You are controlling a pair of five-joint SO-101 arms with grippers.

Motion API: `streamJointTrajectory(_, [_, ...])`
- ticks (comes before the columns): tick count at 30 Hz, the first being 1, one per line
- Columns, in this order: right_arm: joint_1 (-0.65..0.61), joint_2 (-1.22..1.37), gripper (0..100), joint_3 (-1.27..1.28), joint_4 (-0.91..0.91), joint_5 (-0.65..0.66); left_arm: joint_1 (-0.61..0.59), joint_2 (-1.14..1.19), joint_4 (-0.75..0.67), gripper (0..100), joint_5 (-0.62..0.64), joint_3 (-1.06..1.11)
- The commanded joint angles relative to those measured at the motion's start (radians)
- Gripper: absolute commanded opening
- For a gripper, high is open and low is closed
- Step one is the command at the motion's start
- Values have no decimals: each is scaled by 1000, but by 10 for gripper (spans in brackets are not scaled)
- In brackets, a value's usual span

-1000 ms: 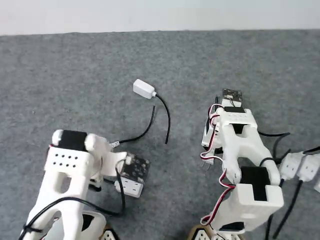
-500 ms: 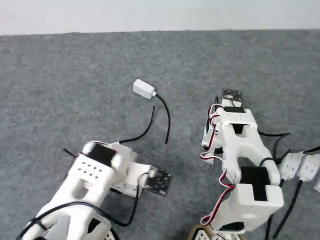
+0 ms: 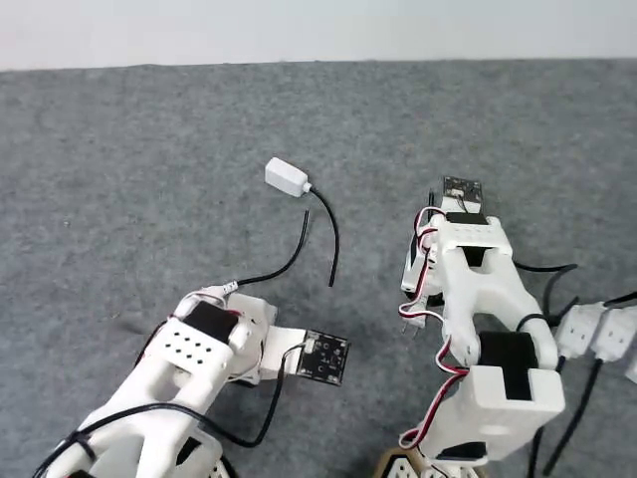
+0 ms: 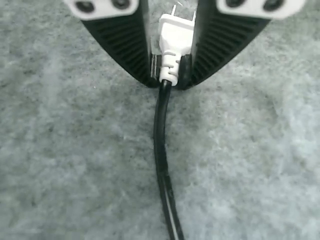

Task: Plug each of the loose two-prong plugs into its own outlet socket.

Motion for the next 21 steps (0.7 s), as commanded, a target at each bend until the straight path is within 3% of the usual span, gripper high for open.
streamJointTrajectory(1, [-25, -2, 8, -44, -30, 17, -15, -18, -55, 200, 18, 19])
streamJointTrajectory(19, [-25, -2, 8, -44, -30, 18, 37, -12, -55, 199, 61, 35])
streamJointTrajectory(21, [-25, -2, 8, -44, -30, 18, 40, -12, -60, 199, 114, 35])
